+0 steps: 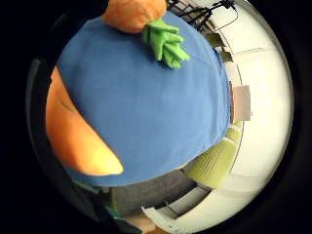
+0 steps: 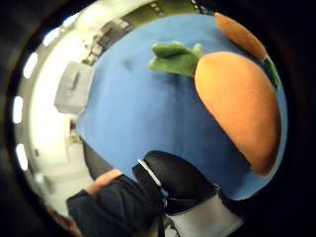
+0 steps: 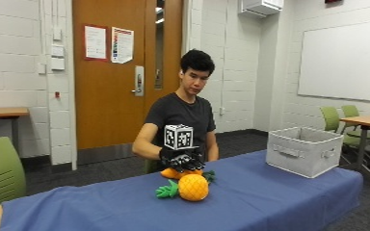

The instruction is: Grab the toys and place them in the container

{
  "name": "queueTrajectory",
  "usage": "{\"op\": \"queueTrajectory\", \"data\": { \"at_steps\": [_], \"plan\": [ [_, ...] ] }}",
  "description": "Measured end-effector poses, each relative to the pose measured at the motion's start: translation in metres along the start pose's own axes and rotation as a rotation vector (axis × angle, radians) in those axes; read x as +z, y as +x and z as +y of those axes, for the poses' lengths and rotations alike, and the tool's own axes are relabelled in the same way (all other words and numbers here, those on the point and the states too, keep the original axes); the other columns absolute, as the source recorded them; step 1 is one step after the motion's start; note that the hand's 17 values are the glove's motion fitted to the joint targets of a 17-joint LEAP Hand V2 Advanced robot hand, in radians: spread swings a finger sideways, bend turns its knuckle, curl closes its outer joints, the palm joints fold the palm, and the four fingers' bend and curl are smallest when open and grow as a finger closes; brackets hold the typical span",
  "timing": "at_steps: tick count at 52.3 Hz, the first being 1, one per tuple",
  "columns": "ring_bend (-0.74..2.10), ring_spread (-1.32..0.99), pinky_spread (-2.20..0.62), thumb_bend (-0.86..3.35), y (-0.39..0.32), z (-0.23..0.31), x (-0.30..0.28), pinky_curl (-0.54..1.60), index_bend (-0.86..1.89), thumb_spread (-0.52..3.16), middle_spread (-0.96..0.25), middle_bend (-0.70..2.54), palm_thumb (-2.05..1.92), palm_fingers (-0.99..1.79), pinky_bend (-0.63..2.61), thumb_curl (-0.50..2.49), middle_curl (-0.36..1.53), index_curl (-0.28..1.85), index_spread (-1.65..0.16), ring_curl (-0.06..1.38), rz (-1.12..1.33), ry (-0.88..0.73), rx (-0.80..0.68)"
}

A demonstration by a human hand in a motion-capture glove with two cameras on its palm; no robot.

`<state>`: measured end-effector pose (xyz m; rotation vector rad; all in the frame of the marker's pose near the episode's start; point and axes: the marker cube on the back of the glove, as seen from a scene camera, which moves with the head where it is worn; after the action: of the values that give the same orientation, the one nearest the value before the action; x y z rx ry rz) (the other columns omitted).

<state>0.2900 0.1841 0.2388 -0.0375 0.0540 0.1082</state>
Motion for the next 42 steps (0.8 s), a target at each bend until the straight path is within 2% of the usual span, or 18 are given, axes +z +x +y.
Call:
{"op": "queueTrajectory", "data": {
  "at_steps": [16, 20, 24, 28, 29, 35, 42],
  "plan": [
    [0.18, -0.32, -0.11, -0.05, 0.008, -0.007, 0.025, 0.35, 0.11, 1.0, -0.15, 0.14, -0.06, -0.13, 0.8, 0.21, 0.3, 0.22, -0.29, 0.25, -0.054, 0.008, 0.046],
    [0.19, -0.34, -0.15, -0.03, 0.011, -0.012, 0.024, 0.35, 0.2, 1.03, -0.15, 0.14, -0.02, -0.05, 0.79, 0.22, 0.29, 0.25, -0.3, 0.26, -0.068, 0.026, 0.06],
    [0.2, -0.39, -0.21, 0.0, 0.009, -0.012, 0.022, 0.32, 0.54, 1.09, -0.16, 0.12, 0.05, 0.24, 0.72, 0.24, 0.27, 0.35, -0.32, 0.25, -0.068, 0.051, 0.062],
    [0.2, -0.42, -0.24, 0.01, 0.008, -0.012, 0.017, 0.31, 0.67, 1.13, -0.16, 0.14, 0.08, 0.31, 0.7, 0.25, 0.26, 0.4, -0.33, 0.26, -0.075, 0.076, 0.053],
    [0.25, -0.44, -0.26, 0.02, 0.008, -0.013, 0.016, 0.31, 0.72, 1.15, -0.17, 0.16, 0.11, 0.41, 0.69, 0.25, 0.27, 0.43, -0.33, 0.27, -0.079, 0.079, 0.052],
    [0.4, -0.48, -0.3, 0.13, 0.006, -0.012, 0.009, 0.3, 0.74, 1.27, -0.18, 0.21, 0.3, 0.62, 0.63, 0.29, 0.29, 0.47, -0.33, 0.31, -0.105, 0.073, 0.037],
    [0.64, -0.52, -0.37, 0.22, 0.006, -0.015, -0.007, 0.33, 0.54, 1.29, -0.26, 0.29, 0.5, 0.93, 0.73, 0.37, 0.32, 0.46, -0.33, 0.37, -0.098, 0.131, 0.035]
  ]
}}
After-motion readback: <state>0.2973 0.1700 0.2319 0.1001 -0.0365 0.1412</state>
